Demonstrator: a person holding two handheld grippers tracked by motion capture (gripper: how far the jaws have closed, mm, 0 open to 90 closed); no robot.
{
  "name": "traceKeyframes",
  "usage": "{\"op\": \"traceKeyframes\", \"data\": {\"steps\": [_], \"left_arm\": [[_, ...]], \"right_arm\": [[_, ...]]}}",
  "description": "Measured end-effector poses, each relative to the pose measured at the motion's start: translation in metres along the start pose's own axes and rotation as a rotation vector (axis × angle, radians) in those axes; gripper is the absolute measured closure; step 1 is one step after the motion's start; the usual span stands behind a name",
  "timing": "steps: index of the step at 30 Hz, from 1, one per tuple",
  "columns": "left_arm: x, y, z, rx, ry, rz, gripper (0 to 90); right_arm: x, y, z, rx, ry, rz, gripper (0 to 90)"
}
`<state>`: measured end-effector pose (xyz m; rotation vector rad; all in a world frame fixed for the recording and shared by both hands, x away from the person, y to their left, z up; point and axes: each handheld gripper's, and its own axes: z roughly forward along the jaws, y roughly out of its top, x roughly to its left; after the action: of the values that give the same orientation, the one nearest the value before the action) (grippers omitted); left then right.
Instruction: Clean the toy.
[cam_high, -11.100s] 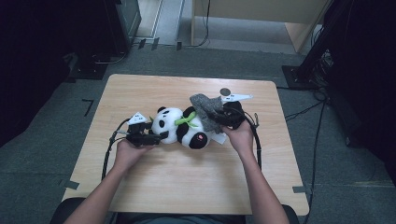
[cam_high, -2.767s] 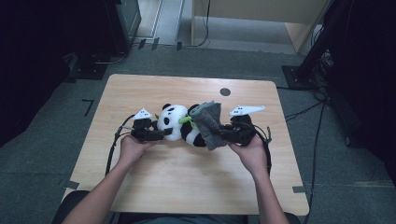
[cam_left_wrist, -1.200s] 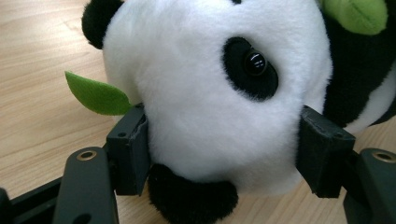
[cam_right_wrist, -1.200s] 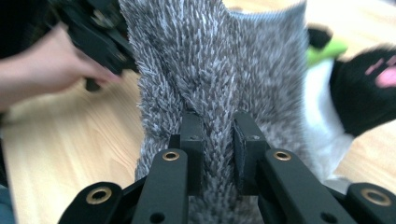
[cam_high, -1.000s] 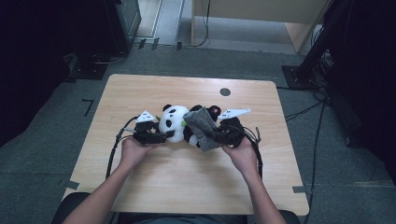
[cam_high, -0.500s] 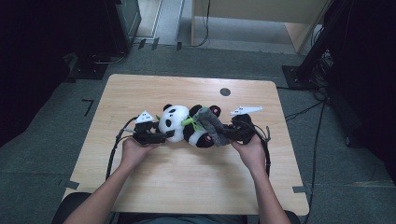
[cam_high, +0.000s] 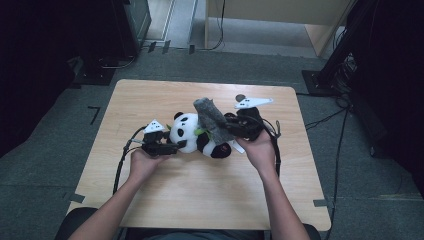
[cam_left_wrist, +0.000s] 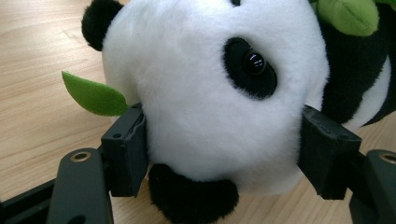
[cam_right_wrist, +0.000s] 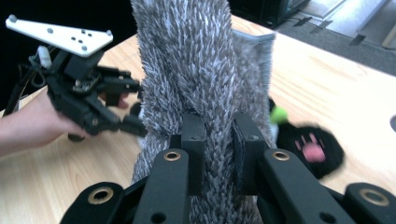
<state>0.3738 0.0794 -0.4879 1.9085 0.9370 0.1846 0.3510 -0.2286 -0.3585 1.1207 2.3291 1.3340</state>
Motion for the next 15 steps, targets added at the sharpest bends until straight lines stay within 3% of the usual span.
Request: {"op": "traceKeyframes", "data": {"steps": [6, 11, 15], "left_arm": [[0.0, -0.002, 0.0, -0.003, -0.002, -0.022, 27.2], [-0.002, -0.002, -0.001, -0.005, 0.005, -0.015, 27.3], [0.001, -0.003, 0.0, 0.004, 0.001, -0.036, 27.8]], "right_arm": [[0.013, 0.025, 0.026, 0.023, 0.003, -0.055, 78.6], [0.03, 0.031, 0.072, 0.128, 0.037, -0.095, 78.6], [0.046, 0.028, 0.105, 0.193, 0.044, -0.129, 78.4]]}}
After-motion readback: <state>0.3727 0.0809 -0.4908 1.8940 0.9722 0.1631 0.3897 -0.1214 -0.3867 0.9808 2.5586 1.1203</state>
